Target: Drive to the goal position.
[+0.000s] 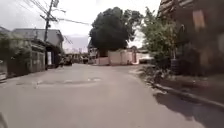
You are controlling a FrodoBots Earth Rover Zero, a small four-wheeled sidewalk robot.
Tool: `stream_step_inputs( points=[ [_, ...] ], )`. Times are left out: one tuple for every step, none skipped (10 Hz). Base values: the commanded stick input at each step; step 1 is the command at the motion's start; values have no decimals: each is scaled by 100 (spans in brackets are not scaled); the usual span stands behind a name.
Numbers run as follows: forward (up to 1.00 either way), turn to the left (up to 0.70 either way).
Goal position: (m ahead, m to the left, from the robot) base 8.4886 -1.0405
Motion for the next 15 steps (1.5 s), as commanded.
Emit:
stream_step_inputs(
  points=[
    [100,0],
    [100,0],
    [100,0],
    [100,0],
    [100,0],
    [100,0],
    [100,0],
    [100,0],
    [100,0],
    [100,0],
    [100,0],
    [100,0],
    [100,0],
    [100,0],
    [100,0]
  ],
)
